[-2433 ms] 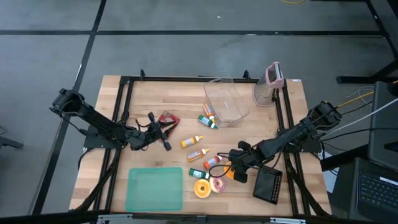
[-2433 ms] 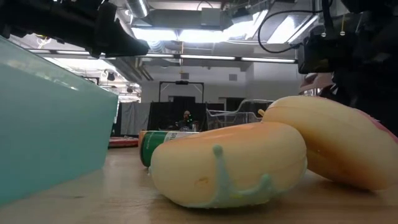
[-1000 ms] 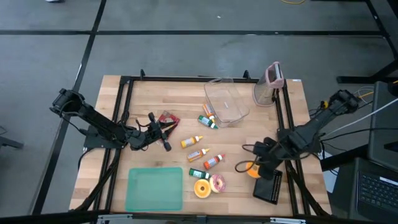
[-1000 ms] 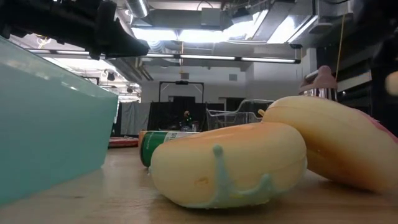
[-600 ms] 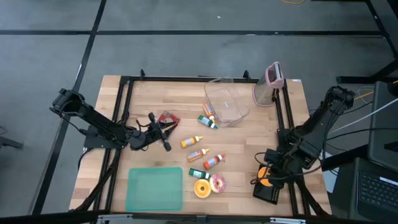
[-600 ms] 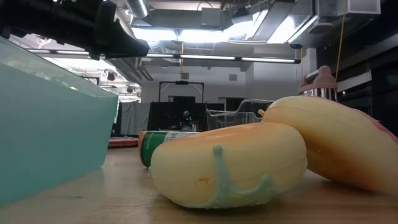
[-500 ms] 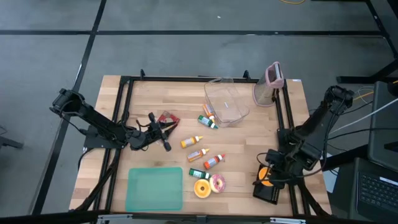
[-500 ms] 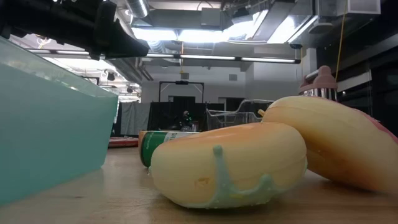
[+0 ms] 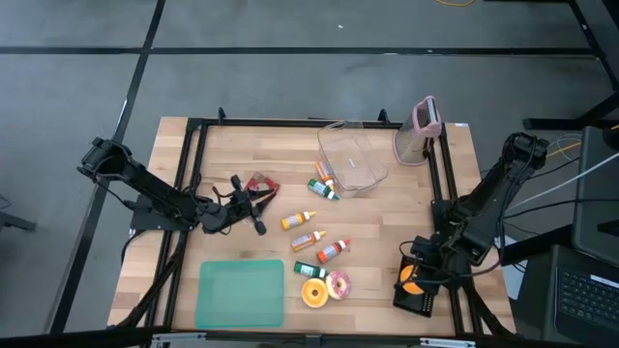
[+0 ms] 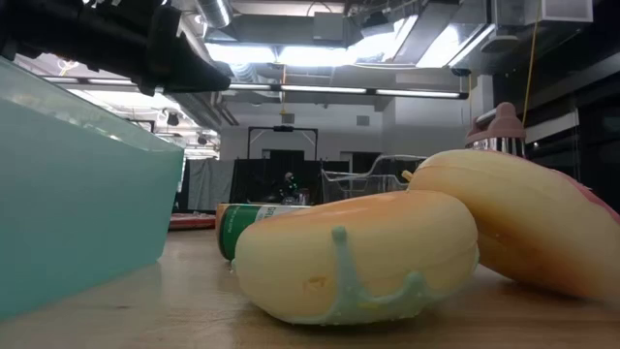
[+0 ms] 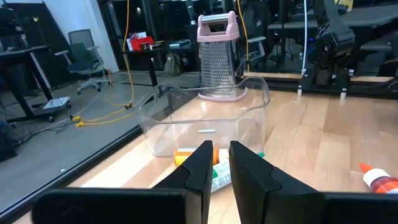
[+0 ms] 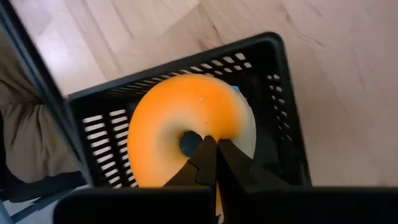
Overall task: Pick & Place Food Item
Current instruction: Put the orange donut into the black basket, then stack the pink donut on top of the orange donut in the black basket
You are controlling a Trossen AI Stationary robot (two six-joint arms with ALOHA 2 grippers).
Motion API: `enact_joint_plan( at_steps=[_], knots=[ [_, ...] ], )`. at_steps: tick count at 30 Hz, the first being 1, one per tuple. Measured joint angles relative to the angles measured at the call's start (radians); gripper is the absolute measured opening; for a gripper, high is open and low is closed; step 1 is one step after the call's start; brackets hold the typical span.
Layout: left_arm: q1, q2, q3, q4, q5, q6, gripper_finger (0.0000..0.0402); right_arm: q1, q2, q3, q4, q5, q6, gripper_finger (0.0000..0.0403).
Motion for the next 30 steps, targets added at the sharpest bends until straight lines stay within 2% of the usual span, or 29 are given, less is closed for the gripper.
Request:
enact_joint_plan(
  at_steps=[9, 13, 17, 23, 26, 30],
  knots=[
    [0.000, 0.000, 0.000, 0.000, 0.000, -0.008, 0.0048, 0.000, 0.000, -0.037, 0.021, -0.036, 0.006, 0.0000],
    [0.000, 0.000, 0.000, 0.001, 0.000, -0.009, 0.0047, 0.000, 0.000, -0.037, 0.021, 0.006, 0.022, 0.0008],
    [0.000, 0.000, 0.000, 0.001, 0.000, -0.009, 0.0048, -0.003, 0.000, -0.037, 0.025, 0.041, 0.022, 0.0054],
    [0.000, 0.000, 0.000, 0.001, 0.015, -0.012, 0.0048, -0.006, 0.000, -0.037, 0.048, 0.022, 0.021, 0.0133],
    [0.000, 0.000, 0.000, 0.001, 0.019, -0.017, 0.0047, -0.006, 0.000, -0.037, 0.069, 0.026, 0.017, 0.0155],
    [0.000, 0.000, 0.000, 0.001, 0.019, -0.017, 0.0047, -0.007, 0.000, -0.033, 0.128, 0.084, -0.022, 0.0163]
  ],
)
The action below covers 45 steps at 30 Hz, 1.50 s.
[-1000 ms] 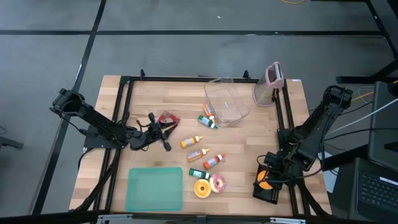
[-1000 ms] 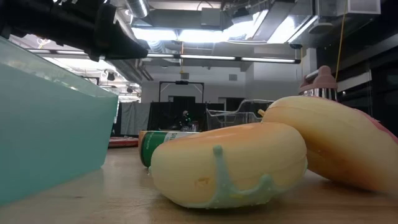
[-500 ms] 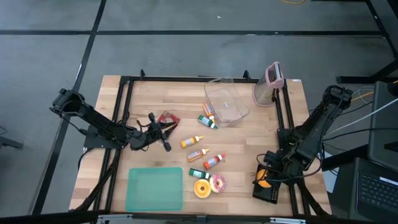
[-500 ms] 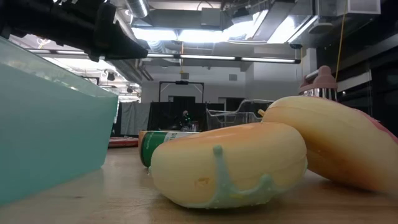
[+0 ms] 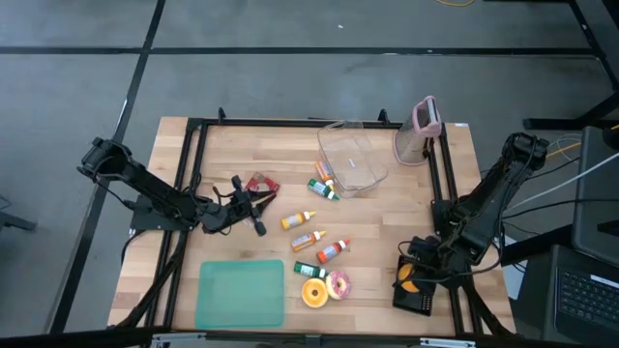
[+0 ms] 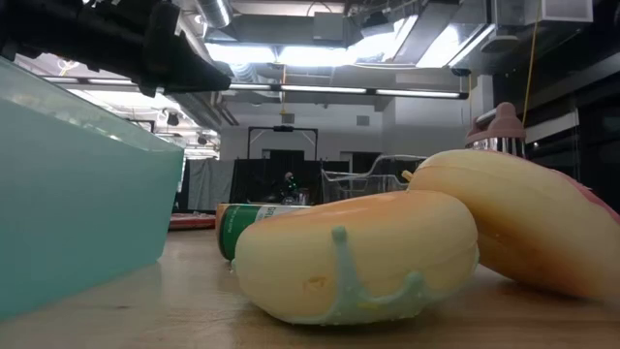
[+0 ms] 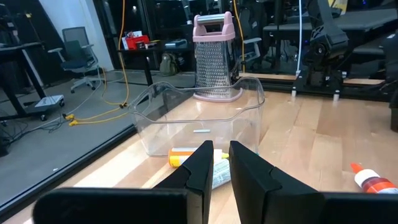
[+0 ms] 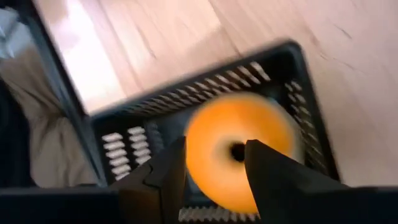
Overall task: Pick & Place Food Item
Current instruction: Stack the pink donut on top of the orange donut in the black basket
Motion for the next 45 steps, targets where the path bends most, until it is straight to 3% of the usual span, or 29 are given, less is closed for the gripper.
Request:
enact_joint_plan(
  at_steps=[5, 10, 12, 15, 19, 27, 33, 38, 45],
  knots=[
    [0.001, 0.000, 0.000, 0.006, -0.002, 0.023, 0.0047, -0.027, 0.000, 0.074, 0.005, 0.142, -0.115, 0.0154],
    [0.002, 0.000, 0.000, 0.067, -0.010, 0.075, 0.0047, -0.105, 0.000, 0.179, 0.044, 0.439, -0.389, 0.0140],
    [0.002, 0.000, 0.000, 0.080, -0.010, 0.090, 0.0047, -0.155, 0.002, 0.193, 0.109, 0.499, -0.506, 0.0135],
    [0.001, 0.000, 0.000, 0.099, -0.010, 0.110, 0.0047, -0.241, 0.050, 0.193, 0.225, 0.458, -0.647, 0.0127],
    [0.001, 0.000, 0.000, 0.099, -0.011, 0.129, 0.0047, -0.330, 0.201, 0.192, 0.345, 0.345, -0.718, 0.0120],
    [0.001, 0.000, 0.000, 0.096, 0.025, 0.149, 0.0047, -0.356, 0.482, 0.238, 0.609, 0.284, -0.763, 0.0119],
    [0.001, 0.000, 0.000, 0.092, 0.081, 0.166, 0.0047, -0.343, 0.629, 0.438, 0.566, 0.247, -0.796, 0.0129],
    [0.000, -0.001, 0.000, 0.081, 0.117, 0.160, 0.0047, -0.329, 0.711, 0.612, 0.321, 0.233, -0.741, 0.0166],
    [0.001, -0.001, 0.000, 0.058, 0.131, 0.160, 0.0047, -0.269, 0.743, 0.683, 0.189, 0.217, -0.593, 0.0188]
  ],
)
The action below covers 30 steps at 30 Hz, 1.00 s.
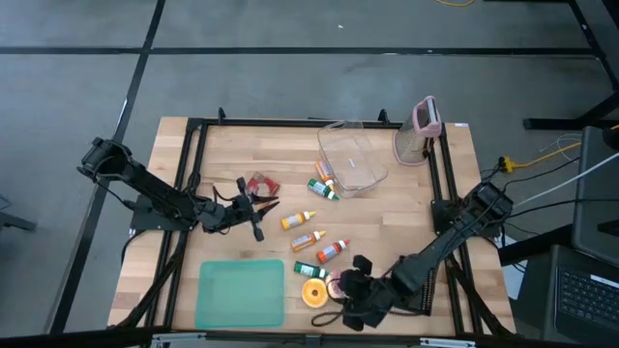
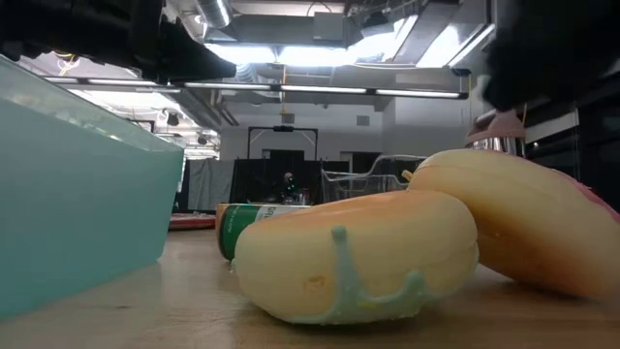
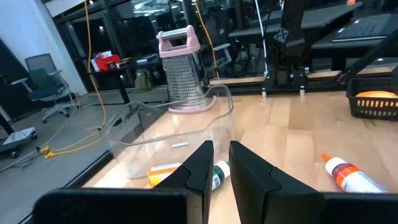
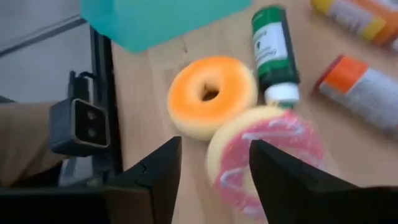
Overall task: Pick & Place Food Item
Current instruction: Stack the pink donut on top of the orange donut in the black basket
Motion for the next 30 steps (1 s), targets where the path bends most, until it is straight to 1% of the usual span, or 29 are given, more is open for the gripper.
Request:
enact_joint_plan(
  at_steps=[4, 9, 14, 21, 30],
  knots=[
    [0.000, 0.000, 0.000, 0.000, -0.002, 0.015, 0.0047, 0.036, 0.000, 0.000, -0.016, 0.042, 0.068, 0.0178],
    [0.008, 0.000, 0.000, 0.000, -0.010, 0.015, 0.0047, 0.051, 0.000, -0.004, -0.028, 0.042, 0.109, 0.0164],
    [0.016, 0.000, 0.000, -0.008, -0.011, 0.015, 0.0047, 0.051, 0.000, -0.043, -0.017, 0.029, 0.137, 0.0157],
    [0.016, 0.000, 0.000, -0.023, -0.010, 0.007, 0.0047, 0.045, 0.000, -0.080, 0.061, 0.028, 0.137, 0.0155],
    [0.016, 0.000, 0.000, -0.023, 0.000, 0.004, 0.0047, 0.017, 0.000, -0.081, 0.078, 0.019, 0.086, 0.0155]
  ],
)
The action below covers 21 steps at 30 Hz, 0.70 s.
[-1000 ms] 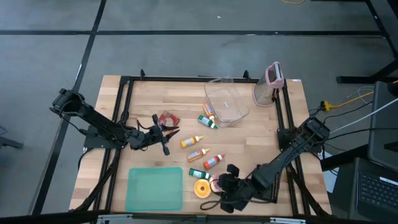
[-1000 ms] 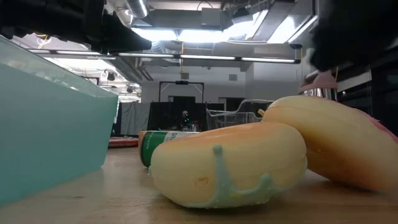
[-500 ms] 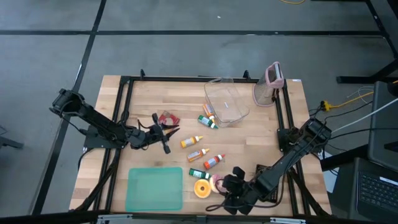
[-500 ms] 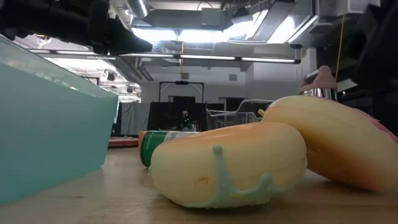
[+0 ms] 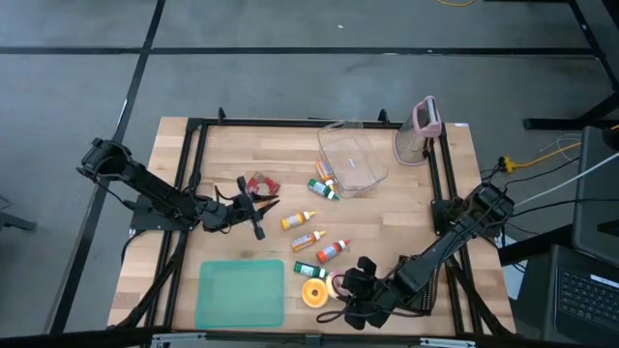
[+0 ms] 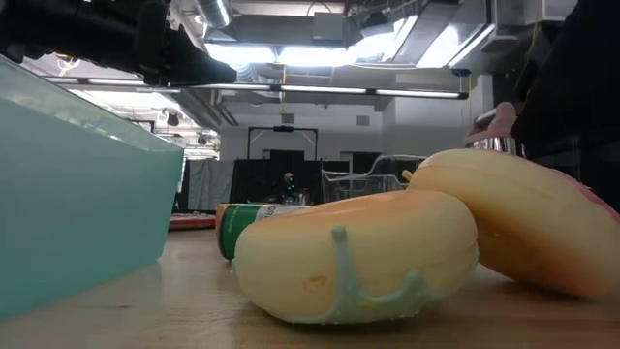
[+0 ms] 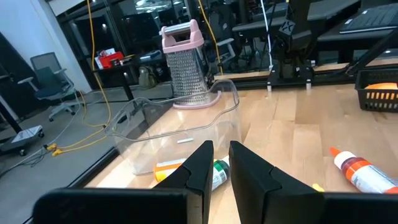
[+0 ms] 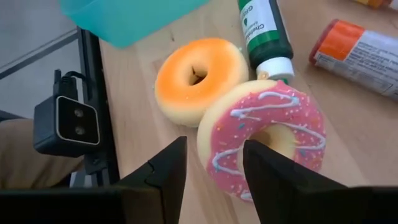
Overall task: Pick & Place Food Item
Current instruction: Stack the pink donut on top of the orange donut in the black basket
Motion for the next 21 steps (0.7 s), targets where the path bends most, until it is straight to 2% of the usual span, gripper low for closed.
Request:
enact_joint_plan(
  at_steps=[8, 16, 21],
  knots=[
    [0.000, 0.000, 0.000, -0.004, 0.010, -0.008, 0.0047, -0.005, 0.038, 0.000, 0.005, -0.027, 0.023, 0.0155],
    [0.000, 0.000, 0.000, -0.004, 0.012, -0.016, 0.0047, -0.011, 0.106, 0.000, 0.090, -0.053, 0.010, 0.0155],
    [0.000, 0.000, 0.000, -0.004, 0.012, -0.023, 0.0047, -0.014, 0.106, 0.000, 0.088, -0.048, 0.001, 0.0132]
  ],
)
